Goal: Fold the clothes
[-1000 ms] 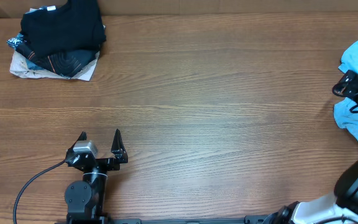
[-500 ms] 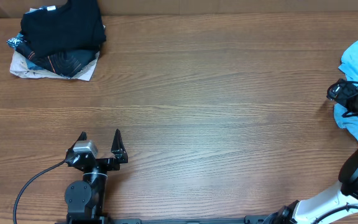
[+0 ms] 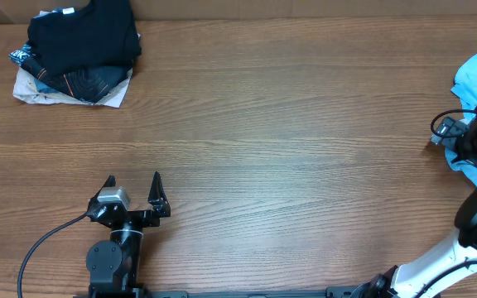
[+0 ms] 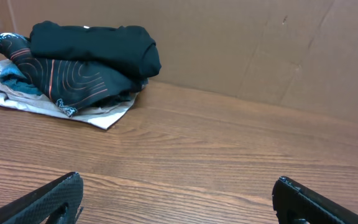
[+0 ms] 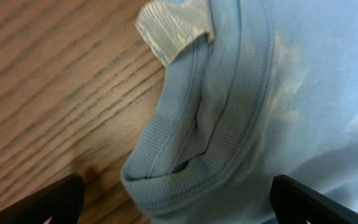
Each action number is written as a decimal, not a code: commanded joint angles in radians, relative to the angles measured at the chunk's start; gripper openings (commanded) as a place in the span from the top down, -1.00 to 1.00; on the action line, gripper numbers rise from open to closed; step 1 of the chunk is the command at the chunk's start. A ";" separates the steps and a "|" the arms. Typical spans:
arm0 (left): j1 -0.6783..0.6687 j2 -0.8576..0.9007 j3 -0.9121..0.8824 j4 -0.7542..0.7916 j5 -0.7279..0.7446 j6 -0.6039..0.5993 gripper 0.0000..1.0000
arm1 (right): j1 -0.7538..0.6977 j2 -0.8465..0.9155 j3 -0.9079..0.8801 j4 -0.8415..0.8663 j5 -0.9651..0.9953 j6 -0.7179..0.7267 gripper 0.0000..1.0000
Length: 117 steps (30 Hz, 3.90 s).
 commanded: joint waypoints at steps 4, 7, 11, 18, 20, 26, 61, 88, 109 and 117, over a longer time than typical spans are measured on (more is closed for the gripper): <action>0.001 -0.011 -0.005 0.002 -0.012 0.026 -1.00 | 0.002 0.040 0.019 0.013 0.010 -0.008 -0.81; 0.001 -0.011 -0.005 0.002 -0.012 0.026 -0.99 | 0.002 0.054 0.019 0.013 0.021 -0.008 -0.53; 0.001 -0.011 -0.005 0.002 -0.013 0.026 -1.00 | 0.002 0.056 0.019 0.010 0.032 -0.007 -0.04; 0.001 -0.011 -0.005 0.002 -0.012 0.026 -1.00 | 0.005 0.056 0.020 0.004 0.021 -0.007 0.92; 0.001 -0.011 -0.005 0.002 -0.012 0.026 -1.00 | 0.013 0.055 0.023 -0.004 0.003 -0.007 0.92; 0.001 -0.011 -0.005 0.002 -0.012 0.026 -1.00 | 0.073 0.049 0.087 -0.058 -0.154 -0.006 0.92; 0.001 -0.011 -0.005 0.002 -0.012 0.026 -1.00 | 1.290 0.049 0.232 0.016 -0.415 0.241 0.92; 0.001 -0.011 -0.005 0.002 -0.012 0.026 -1.00 | 0.799 -0.057 0.810 -0.923 -0.025 0.338 -0.99; 0.001 -0.011 -0.005 0.002 -0.012 0.026 -1.00 | 0.190 -0.165 0.713 -1.178 0.016 0.724 -1.00; 0.001 -0.011 -0.005 0.002 -0.012 0.026 -0.99 | 0.052 -0.165 0.529 -1.135 0.012 0.866 -1.00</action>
